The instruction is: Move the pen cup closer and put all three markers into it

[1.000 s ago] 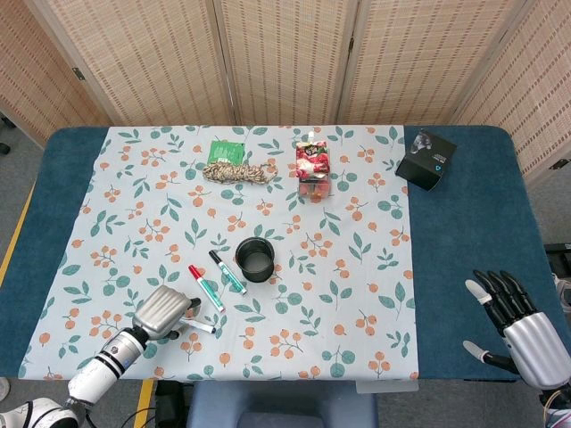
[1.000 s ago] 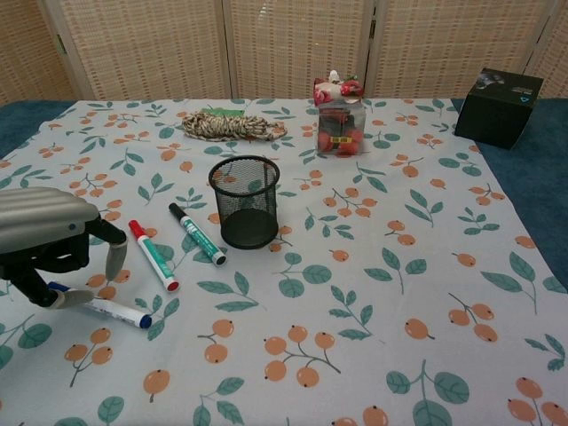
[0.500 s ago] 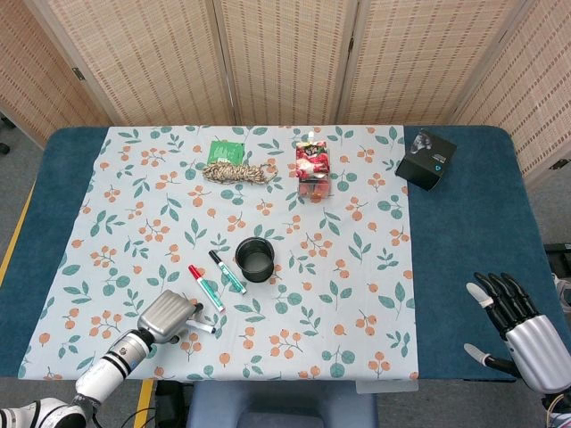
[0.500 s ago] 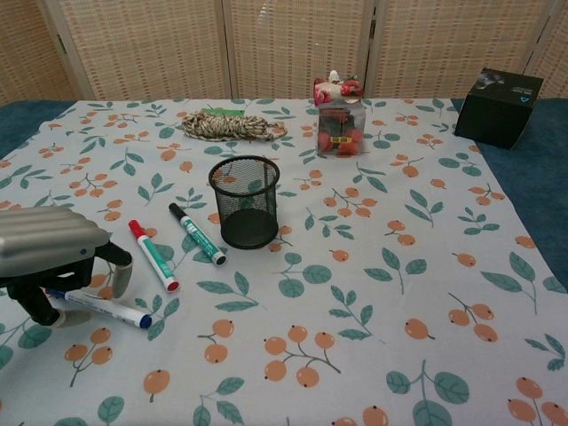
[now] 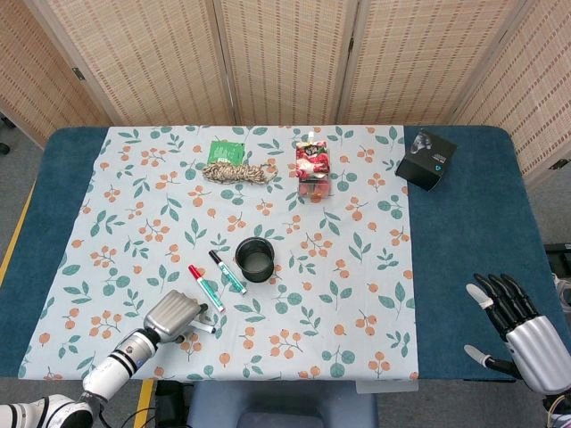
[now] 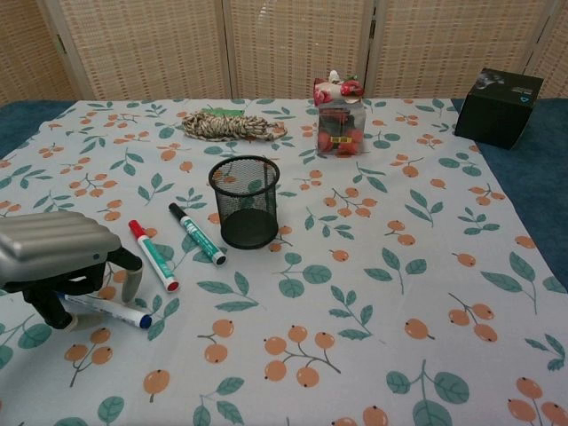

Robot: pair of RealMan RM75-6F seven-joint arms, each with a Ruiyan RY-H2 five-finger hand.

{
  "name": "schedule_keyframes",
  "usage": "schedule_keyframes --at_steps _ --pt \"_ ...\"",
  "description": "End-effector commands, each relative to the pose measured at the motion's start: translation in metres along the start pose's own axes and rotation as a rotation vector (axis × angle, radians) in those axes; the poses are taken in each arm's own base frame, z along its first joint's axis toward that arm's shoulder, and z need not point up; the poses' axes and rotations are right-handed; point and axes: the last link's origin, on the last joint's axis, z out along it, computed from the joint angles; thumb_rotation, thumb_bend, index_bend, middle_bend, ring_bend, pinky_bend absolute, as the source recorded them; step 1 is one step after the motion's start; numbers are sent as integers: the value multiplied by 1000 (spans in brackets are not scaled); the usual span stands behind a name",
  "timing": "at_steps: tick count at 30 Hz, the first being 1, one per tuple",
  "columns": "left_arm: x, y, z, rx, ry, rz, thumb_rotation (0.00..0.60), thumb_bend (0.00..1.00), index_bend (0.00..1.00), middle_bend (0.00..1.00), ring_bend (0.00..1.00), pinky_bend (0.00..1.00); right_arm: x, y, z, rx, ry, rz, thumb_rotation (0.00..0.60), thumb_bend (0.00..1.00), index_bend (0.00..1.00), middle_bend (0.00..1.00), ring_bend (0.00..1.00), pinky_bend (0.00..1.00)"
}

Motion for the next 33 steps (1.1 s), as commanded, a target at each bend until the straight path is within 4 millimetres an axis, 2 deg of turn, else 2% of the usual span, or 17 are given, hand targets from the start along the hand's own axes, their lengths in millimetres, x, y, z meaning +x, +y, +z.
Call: schedule_keyframes --at_steps 1,12,16,19,23,25,30,33 --pt "-2 0 2 -3 -4 -2 600 377 473 1000 967 911 0 0 0 0 1 0 600 48 0 0 0 0" --pt "-7 -1 7 -12 5 -13 600 377 554 1000 967 911 0 0 -1 -1 5 0 600 49 0 0 0 0" --pt "-5 -1 7 -12 24 -31 600 377 612 1000 967 911 0 0 0 -2 3 0 600 49 0 0 0 0" --pt "-1 -2 2 -9 46 -53 600 376 620 1000 967 912 0 1 0 -3 2 -1 600 49 0 0 0 0" --pt "16 -2 -16 4 109 -130 600 377 616 1000 967 913 0 1 2 -6 3 2 600 49 0 0 0 0" --pt "30 -4 -34 24 166 -227 600 376 609 1000 967 913 0 2 2 -6 4 4 600 49 0 0 0 0" --pt "69 0 -67 23 351 -619 600 377 602 1000 967 914 0 3 5 -10 3 17 600 49 0 0 0 0" --pt "91 3 -72 -20 406 -795 600 376 594 1000 967 914 -1 5 9 -16 -7 35 600 49 0 0 0 0"
